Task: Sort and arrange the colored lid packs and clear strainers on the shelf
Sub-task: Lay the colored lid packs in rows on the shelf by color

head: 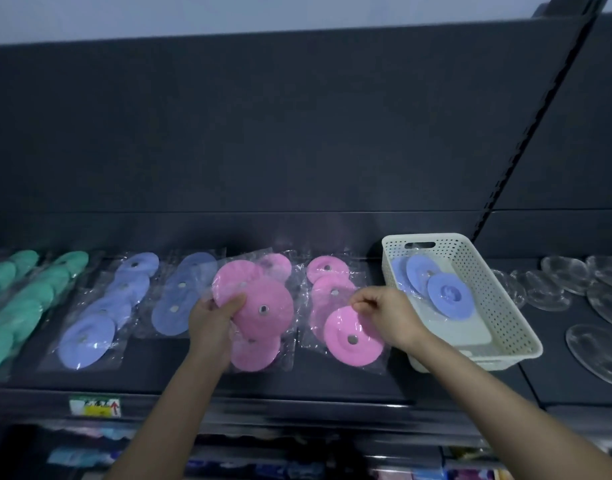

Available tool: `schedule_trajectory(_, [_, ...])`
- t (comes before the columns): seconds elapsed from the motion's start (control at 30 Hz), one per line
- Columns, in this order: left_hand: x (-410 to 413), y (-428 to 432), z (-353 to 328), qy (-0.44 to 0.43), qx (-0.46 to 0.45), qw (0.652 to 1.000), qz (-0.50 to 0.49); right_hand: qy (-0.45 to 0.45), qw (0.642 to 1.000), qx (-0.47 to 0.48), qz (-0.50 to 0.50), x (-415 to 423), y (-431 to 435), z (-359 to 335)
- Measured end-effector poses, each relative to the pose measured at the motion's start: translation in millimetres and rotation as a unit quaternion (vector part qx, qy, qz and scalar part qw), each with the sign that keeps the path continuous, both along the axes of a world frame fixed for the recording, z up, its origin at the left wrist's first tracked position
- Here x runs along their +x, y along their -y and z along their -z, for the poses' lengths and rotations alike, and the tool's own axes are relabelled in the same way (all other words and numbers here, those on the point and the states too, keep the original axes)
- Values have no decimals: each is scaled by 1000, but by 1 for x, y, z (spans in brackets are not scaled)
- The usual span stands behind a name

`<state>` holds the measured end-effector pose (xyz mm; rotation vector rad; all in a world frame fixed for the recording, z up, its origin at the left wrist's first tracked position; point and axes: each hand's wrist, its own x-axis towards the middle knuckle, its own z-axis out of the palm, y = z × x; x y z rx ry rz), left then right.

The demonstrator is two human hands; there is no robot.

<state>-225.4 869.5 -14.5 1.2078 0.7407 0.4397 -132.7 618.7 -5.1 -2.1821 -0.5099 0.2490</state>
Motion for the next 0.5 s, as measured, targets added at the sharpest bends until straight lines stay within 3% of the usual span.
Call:
schedule_trajectory(0.23, [-11,-18,13,-16,-19,1000,-1,-40,996,-79,-17,4,-16,33])
schedule_trajectory(0.37, [-11,-23,17,-21,-23,999,14,92,977,-189,-32,-8,-18,31])
schedule_trajectory(0.5, [-11,-18,17,-32,-15,999,34,135,942,-296,-79,-42,-17,28])
